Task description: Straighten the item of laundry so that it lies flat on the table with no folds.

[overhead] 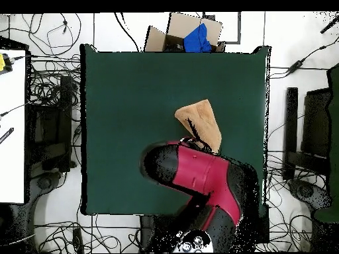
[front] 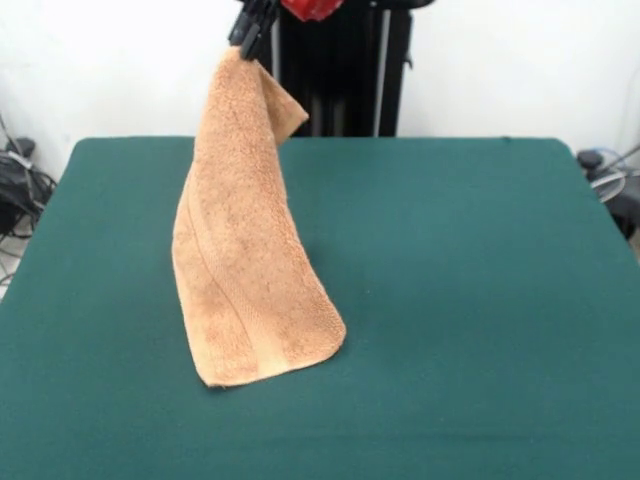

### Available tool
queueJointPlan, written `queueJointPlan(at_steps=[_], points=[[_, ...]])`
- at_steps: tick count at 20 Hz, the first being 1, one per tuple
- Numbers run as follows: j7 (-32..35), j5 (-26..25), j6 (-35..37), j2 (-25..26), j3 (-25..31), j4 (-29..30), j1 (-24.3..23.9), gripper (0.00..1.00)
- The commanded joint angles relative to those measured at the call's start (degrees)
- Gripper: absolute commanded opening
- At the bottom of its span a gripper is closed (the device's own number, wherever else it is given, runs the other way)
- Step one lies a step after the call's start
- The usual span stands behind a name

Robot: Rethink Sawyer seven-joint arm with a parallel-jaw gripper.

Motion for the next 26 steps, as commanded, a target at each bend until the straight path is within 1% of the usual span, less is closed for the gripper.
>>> queueJointPlan(at_steps=[1,3,11,18,26], points=[[3.08,2.53,-4.29,-4.17,10.42,10.85,-3.19,0.00],[2.95,2.64,-5.30,-4.60,11.79,12.14,-4.06,0.00],[3.64,1.72,-6.80,-5.36,14.28,13.95,-5.48,0.00],[4.40,0.92,-6.26,-5.51,14.71,13.81,-5.58,0.00],[5.42,1.42,-5.43,-6.13,15.26,14.93,-4.95,0.00]])
